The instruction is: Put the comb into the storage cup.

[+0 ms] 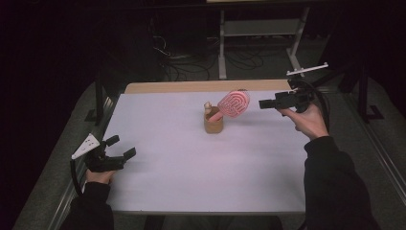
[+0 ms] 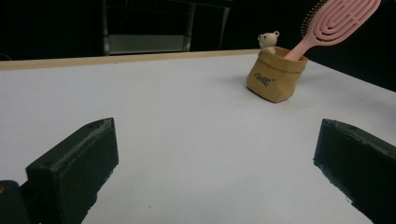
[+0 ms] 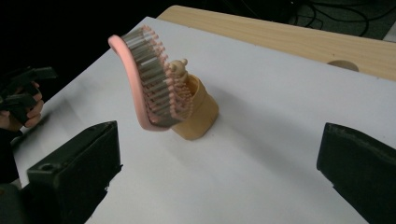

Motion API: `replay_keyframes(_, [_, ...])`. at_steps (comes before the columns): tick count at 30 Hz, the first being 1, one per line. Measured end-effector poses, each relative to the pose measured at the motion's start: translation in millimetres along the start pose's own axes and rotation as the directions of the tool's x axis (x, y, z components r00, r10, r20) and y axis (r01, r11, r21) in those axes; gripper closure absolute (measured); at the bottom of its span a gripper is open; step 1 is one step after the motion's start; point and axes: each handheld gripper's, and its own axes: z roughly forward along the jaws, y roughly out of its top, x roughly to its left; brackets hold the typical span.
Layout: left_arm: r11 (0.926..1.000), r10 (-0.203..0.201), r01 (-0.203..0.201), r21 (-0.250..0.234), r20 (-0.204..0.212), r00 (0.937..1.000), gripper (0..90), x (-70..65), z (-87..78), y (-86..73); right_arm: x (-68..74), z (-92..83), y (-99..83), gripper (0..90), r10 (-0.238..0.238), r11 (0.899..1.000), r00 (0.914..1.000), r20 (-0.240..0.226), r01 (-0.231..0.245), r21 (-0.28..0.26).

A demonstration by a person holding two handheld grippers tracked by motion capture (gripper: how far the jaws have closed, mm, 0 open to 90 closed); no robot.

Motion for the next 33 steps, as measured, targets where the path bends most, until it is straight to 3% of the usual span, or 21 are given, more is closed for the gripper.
replay_keyframes(13, [0.9999, -0.01, 0.009, -0.008, -0.007, 0.9999, 0.0, 1.7, -2.3, -0.6, -11.1, -15.8, -22.6, 0.0, 0.018, 0.999, 0.9997, 0.016, -0.018, -0.041])
replay_keyframes(19, [0.9998, -0.013, 0.013, -0.012, -0.008, 0.9999, 0.0, 1.6, -3.7, -0.6, -16.2, -21.7, -36.7, 0.0, 0.031, 0.998, 0.9984, 0.048, -0.028, -0.048])
replay_keyframes(33, [0.9999, -0.014, 0.014, -0.007, -0.003, 0.9999, 0.0, 1.2, -4.3, -0.8, -12.5, -24.7, -65.9, 0.0, 0.017, 0.998, 0.9985, 0.052, -0.013, -0.067])
